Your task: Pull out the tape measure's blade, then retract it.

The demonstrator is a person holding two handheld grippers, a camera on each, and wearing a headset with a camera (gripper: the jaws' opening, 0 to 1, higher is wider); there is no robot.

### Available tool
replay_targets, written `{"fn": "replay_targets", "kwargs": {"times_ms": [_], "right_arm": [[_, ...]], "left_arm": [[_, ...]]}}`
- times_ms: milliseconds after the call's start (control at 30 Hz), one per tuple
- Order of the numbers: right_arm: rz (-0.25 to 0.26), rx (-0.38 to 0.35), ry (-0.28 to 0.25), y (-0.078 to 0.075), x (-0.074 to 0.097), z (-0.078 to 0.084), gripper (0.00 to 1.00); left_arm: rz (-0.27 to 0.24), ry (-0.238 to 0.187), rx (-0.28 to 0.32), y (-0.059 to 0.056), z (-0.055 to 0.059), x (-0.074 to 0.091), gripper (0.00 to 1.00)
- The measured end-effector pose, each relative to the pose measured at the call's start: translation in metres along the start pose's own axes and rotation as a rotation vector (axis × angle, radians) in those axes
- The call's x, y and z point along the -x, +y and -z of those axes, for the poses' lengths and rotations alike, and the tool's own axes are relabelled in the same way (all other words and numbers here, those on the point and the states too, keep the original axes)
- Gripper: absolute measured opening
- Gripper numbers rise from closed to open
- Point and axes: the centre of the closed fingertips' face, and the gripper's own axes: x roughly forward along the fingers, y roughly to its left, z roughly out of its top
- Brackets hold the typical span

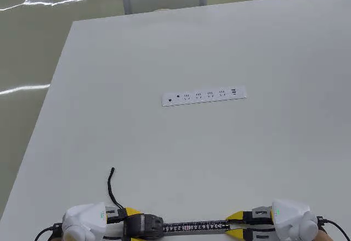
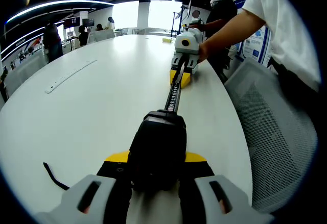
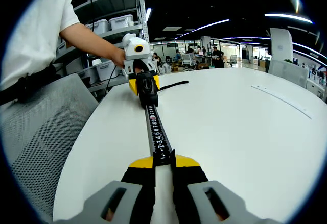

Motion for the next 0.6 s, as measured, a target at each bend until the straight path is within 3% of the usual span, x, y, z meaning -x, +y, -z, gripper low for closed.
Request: {"fn": "replay_targets", "kwargs": {"times_ms": [600], "right_arm": [[0.012,-0.019,-0.004,-0.003,0.017,0.008,0.09]], "left_arm": [[0.001,0.005,0.005,0.000,0.001,0.000,0.31]]}}
